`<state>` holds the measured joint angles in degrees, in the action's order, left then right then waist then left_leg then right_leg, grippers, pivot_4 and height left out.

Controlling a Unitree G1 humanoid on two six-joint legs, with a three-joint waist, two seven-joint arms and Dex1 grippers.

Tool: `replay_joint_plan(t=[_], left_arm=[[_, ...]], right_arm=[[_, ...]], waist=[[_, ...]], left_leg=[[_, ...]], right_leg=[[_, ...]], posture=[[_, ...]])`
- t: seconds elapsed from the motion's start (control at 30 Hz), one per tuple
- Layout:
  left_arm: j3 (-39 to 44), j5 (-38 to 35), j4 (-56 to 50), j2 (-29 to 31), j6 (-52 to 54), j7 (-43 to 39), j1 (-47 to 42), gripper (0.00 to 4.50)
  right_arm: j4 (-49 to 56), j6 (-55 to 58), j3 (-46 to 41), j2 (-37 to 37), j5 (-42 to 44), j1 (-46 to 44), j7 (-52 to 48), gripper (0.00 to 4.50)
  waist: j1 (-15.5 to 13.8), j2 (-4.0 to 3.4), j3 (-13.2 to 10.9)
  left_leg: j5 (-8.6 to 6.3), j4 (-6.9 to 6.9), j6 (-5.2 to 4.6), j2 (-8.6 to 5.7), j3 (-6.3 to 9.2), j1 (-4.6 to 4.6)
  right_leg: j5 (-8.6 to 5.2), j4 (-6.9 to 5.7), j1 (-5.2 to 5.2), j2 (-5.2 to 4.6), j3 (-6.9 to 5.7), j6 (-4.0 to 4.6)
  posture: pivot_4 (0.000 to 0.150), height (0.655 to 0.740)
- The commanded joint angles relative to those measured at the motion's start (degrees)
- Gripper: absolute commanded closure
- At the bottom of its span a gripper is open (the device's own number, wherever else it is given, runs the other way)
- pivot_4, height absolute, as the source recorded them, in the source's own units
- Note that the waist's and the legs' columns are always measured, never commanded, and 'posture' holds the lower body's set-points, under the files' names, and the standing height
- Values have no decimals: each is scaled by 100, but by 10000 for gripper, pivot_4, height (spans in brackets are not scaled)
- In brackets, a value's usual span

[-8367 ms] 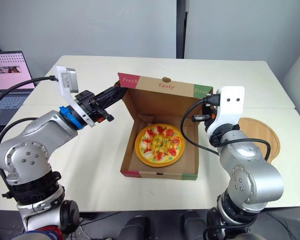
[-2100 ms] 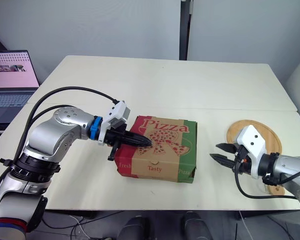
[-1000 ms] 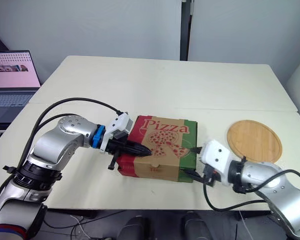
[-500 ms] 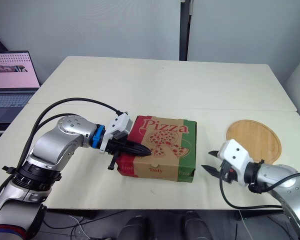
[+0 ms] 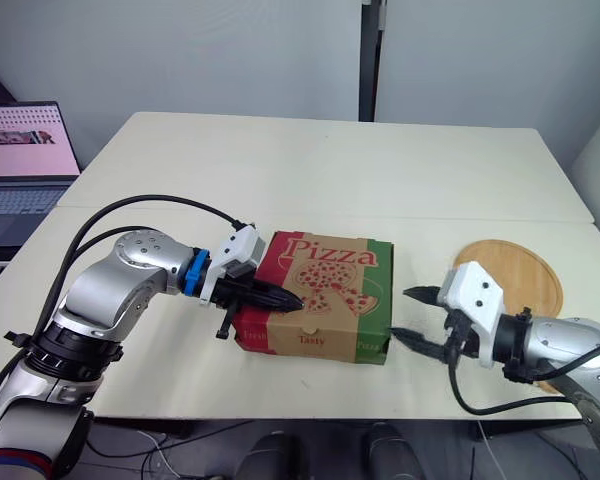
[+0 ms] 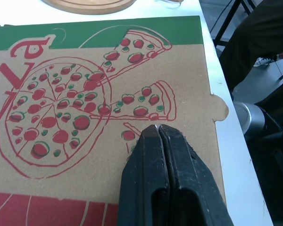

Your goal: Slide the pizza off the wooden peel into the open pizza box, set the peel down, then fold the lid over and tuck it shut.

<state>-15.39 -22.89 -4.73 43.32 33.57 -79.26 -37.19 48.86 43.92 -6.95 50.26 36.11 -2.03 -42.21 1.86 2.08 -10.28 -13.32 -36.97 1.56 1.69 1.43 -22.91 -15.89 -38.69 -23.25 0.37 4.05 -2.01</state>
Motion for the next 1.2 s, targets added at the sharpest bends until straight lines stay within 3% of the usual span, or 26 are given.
replay_joint_plan(t=[0.03,0.2,0.73,0.93,1.2], left_arm=[[96,-25,-90,-19,0,-4,-184,45000],[60,-39,-160,-6,12,-65,-192,45000],[35,30,-188,133,-44,-220,-149,45000],[-23,230,-123,211,-234,-214,34,45000],[-20,360,-49,226,-351,-165,193,45000]], right_arm=[[234,-313,781,8,-654,-254,195,9050],[-70,-700,1550,-118,-1505,-534,381,9050],[-446,-1042,1982,-729,-2346,-743,560,9050],[-227,-880,1894,-793,-2201,-406,494,9050],[234,-417,681,-762,-1248,165,356,9050]], waist=[[1,0,0],[2,0,0],[1,0,0],[1,0,0],[-2,0,1]], left_leg=[[0,-1,0,0,-1,0],[0,-1,0,-1,-3,0],[0,-2,0,-1,-2,0],[0,-2,0,-1,-1,0],[0,-3,0,0,-1,2]], right_leg=[[0,0,0,0,0,0],[0,1,-1,-1,1,0],[-1,-6,-3,0,1,2],[-1,-7,-3,0,1,2],[-1,-10,-2,0,1,2]], posture=[[1500,7306],[1500,7306],[1500,7306],[1500,7306],[1500,7306]])
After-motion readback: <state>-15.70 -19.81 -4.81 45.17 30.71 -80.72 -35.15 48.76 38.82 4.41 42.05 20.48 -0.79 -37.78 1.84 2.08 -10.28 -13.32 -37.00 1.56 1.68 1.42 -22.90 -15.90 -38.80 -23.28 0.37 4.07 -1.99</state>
